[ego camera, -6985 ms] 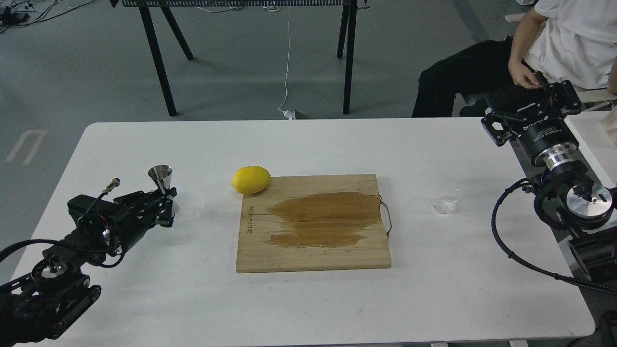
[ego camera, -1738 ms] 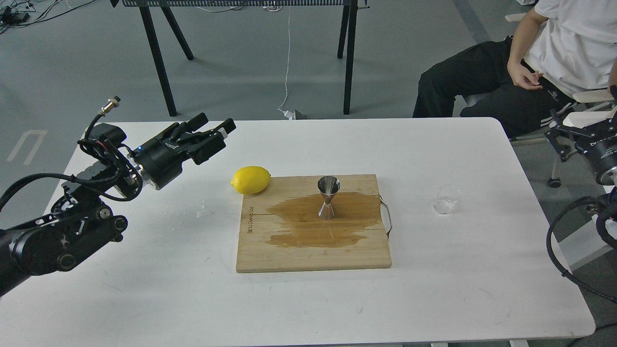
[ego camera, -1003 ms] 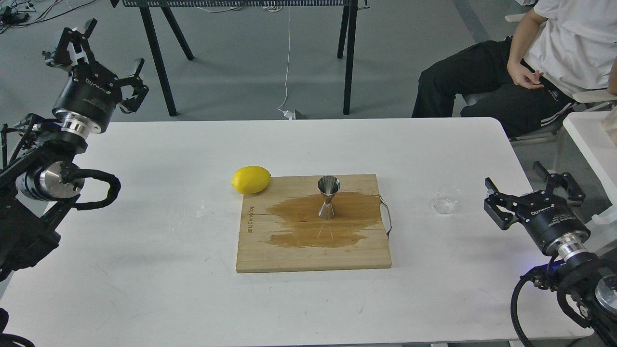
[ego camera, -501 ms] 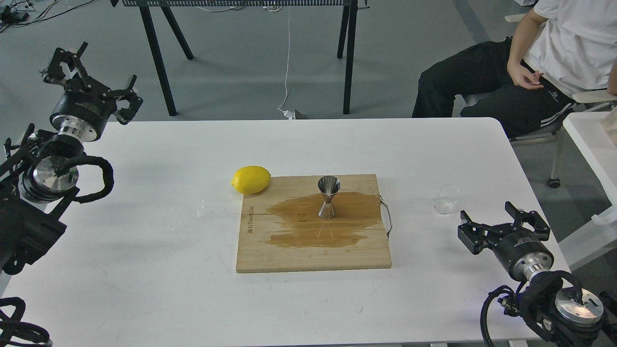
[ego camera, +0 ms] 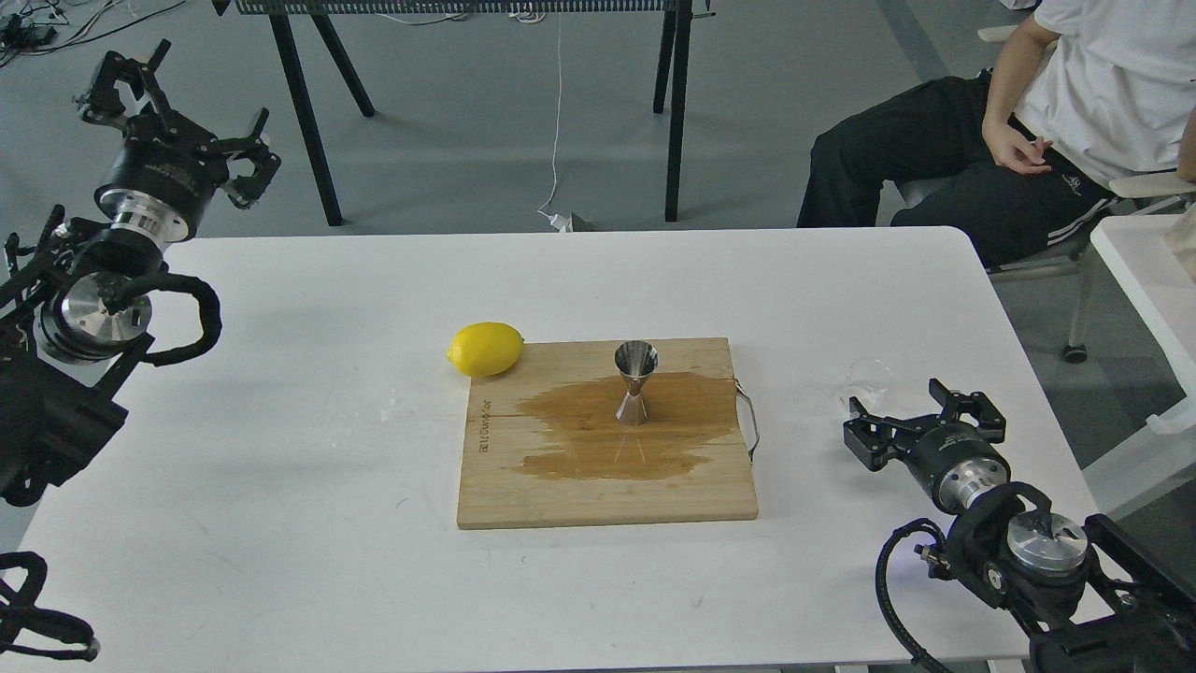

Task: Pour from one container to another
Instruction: 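Move the right gripper to the clear glass cup and grasp it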

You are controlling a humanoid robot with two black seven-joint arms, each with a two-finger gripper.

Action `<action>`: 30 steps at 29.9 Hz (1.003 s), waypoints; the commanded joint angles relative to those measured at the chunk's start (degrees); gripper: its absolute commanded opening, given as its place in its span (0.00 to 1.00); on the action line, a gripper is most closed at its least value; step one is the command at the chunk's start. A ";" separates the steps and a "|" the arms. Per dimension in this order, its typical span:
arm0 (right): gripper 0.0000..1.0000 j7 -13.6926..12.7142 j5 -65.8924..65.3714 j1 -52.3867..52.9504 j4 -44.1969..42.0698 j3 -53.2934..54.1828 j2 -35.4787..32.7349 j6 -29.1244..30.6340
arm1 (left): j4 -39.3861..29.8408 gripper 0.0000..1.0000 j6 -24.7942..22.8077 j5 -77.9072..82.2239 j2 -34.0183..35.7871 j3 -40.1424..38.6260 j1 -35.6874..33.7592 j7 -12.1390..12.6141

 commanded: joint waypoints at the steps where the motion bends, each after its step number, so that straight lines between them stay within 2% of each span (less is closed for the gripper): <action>1: 1.00 -0.99 -0.17 0.98 -4.19 -0.30 3.11 1.54 | 0.58 1.00 -0.12 0.13 -0.05 0.09 0.25 -0.34; 6: 1.00 -1.43 -1.66 0.99 -5.34 -0.57 4.17 4.62 | 0.58 1.00 -0.12 0.13 -0.31 0.09 0.25 -0.51; 30: 0.99 -1.70 -1.75 6.26 -13.42 -0.57 5.93 4.89 | 0.67 1.00 0.23 0.22 0.30 0.18 0.87 -0.60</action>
